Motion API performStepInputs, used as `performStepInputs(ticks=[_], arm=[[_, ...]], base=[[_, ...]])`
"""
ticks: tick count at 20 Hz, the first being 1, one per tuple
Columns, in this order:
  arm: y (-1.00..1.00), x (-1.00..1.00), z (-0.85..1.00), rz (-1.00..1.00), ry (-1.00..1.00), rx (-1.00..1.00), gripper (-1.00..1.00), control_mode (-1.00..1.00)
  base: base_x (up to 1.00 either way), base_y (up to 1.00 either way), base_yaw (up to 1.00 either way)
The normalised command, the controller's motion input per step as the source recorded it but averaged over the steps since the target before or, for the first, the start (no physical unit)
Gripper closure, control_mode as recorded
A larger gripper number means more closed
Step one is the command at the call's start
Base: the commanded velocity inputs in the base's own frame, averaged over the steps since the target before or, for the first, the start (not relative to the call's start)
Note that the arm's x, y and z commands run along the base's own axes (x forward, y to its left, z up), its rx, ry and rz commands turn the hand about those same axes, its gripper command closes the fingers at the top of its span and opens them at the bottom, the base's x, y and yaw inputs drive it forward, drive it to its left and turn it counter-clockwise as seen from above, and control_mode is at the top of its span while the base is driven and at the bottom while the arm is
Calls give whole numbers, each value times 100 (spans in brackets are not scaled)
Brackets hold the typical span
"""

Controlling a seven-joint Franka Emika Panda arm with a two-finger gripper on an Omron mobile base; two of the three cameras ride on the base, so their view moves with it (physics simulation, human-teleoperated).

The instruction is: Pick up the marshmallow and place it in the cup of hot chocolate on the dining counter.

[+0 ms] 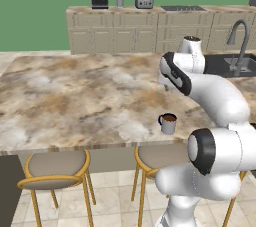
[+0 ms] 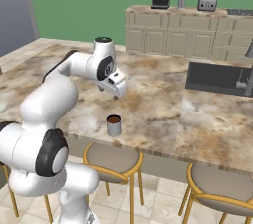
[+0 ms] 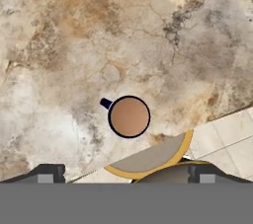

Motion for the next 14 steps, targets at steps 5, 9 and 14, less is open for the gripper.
performStepInputs(ticks=[5,9,14], arm=[[55,-60,33,9,-35,-1,-100,-100],[34,-62,54,13,-35,-1,-100,-100],[6,-77,54,13,-32,-2,-100,-100]], base=[[0,0,0],[0,0,0],[0,0,0]])
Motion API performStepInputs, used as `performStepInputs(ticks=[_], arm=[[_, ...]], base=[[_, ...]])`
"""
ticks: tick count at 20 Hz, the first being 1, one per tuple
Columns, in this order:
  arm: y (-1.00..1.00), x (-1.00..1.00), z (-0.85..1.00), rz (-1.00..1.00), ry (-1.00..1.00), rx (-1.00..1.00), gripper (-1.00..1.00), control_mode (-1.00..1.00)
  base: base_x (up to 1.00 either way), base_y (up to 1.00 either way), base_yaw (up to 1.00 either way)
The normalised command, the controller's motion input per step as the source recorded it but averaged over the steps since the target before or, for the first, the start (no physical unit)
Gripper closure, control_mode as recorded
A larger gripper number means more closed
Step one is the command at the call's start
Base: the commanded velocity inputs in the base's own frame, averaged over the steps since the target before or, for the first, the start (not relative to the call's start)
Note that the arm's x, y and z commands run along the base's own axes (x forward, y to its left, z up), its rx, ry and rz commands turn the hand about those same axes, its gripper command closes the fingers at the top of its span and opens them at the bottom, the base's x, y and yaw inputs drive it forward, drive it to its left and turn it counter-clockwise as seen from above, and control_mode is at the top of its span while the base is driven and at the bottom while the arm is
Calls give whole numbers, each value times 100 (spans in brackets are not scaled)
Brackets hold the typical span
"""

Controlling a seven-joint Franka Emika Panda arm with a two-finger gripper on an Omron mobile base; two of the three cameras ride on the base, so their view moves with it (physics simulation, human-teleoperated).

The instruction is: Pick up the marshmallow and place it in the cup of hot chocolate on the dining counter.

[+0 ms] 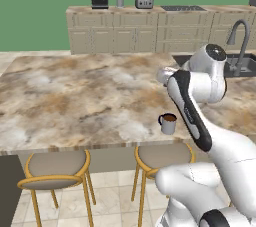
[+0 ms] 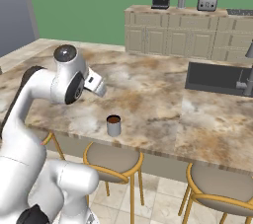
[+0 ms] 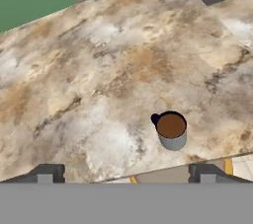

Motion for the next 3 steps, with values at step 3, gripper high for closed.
performStepInputs(ticks=[3], arm=[[0,-69,84,12,-11,0,-100,-100]], base=[[0,0,0]])
